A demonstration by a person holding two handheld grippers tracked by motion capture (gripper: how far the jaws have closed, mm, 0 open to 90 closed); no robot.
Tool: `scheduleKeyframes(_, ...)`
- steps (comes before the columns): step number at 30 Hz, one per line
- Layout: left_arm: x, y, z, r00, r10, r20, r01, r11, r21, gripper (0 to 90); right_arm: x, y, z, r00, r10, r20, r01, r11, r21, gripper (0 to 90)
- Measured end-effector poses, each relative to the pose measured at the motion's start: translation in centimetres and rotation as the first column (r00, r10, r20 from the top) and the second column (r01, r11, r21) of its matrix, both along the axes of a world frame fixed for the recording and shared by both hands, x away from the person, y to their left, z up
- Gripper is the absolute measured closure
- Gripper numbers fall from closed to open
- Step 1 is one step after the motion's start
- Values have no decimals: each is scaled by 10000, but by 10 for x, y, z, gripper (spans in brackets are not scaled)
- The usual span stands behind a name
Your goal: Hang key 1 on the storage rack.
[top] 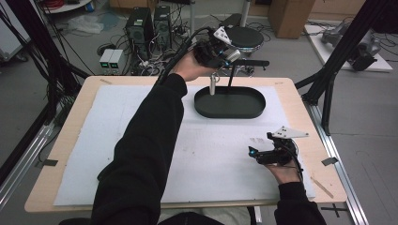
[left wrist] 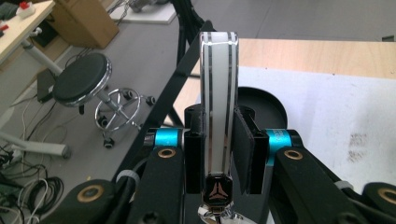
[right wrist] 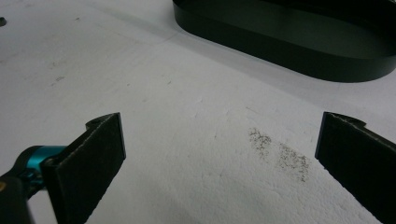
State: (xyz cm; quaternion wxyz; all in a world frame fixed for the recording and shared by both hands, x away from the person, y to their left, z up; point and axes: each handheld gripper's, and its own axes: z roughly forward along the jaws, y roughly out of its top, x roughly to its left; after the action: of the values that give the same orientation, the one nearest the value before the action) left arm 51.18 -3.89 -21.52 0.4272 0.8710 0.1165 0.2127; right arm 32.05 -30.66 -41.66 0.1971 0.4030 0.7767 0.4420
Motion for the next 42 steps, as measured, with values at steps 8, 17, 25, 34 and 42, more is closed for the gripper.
scheduleKeyframes(8,13,-20,-11,9999,-43,124,39,9994,350,752,1,0,-2,9999,92,-78,-93,9999,-74,8)
scheduleKeyframes(17,19,-31,-11,9933,-18,1157,46,9997,-239,751,1,-4,-2,9999,-13,-122,12,9999,-111,8)
scheduleKeyframes(25,30,-42,-20,9892,633,1325,-632,9980,-46,751,0,-4,-2,9999,59,-142,-59,10000,-64,8)
scheduleKeyframes(34,47,-34,-21,9848,1512,859,-1404,9828,-1198,751,0,-4,-3,9997,115,-214,-118,9998,-128,8)
scheduleKeyframes(42,43,-43,-20,9846,1466,958,-1329,9817,-1361,751,0,-4,-3,9997,113,-213,-116,9998,-138,8)
